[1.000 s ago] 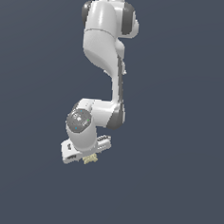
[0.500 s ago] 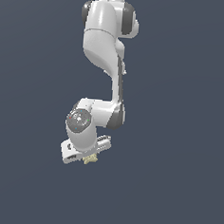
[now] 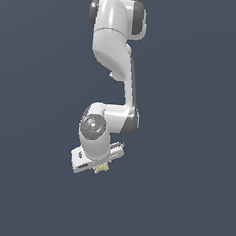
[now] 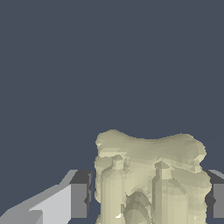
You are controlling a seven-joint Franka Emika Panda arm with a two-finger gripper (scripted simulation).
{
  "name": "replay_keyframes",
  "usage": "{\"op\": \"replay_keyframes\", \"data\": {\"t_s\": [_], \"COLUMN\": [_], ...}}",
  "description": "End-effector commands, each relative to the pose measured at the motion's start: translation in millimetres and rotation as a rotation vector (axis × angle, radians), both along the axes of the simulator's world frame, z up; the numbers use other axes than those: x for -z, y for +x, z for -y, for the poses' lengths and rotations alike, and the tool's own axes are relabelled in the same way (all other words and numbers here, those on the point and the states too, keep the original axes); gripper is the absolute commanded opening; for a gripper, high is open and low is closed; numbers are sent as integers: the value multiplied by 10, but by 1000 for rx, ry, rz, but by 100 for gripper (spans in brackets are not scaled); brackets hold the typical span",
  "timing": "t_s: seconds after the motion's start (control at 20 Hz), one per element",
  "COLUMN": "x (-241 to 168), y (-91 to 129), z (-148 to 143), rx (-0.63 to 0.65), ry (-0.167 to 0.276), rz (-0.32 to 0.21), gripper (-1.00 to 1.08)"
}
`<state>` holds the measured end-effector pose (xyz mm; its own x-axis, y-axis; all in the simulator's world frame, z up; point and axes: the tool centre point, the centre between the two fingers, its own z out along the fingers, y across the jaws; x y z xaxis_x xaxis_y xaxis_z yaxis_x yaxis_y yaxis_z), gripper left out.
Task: Pick up the object and move it to a goal position.
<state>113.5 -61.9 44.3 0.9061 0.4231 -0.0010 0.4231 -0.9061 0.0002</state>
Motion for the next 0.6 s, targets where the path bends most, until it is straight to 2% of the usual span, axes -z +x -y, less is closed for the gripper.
{"op": "replay_keyframes", "data": {"t_s": [0.0, 0.3, 0.55], "x": [-61, -202, -244], "y": [23, 79, 107], "z": [-218, -719, -869], "rx": [-2, -2, -2], "ry": [1, 1, 1], "rz": [1, 1, 1], "gripper": [-100, -100, -100]}}
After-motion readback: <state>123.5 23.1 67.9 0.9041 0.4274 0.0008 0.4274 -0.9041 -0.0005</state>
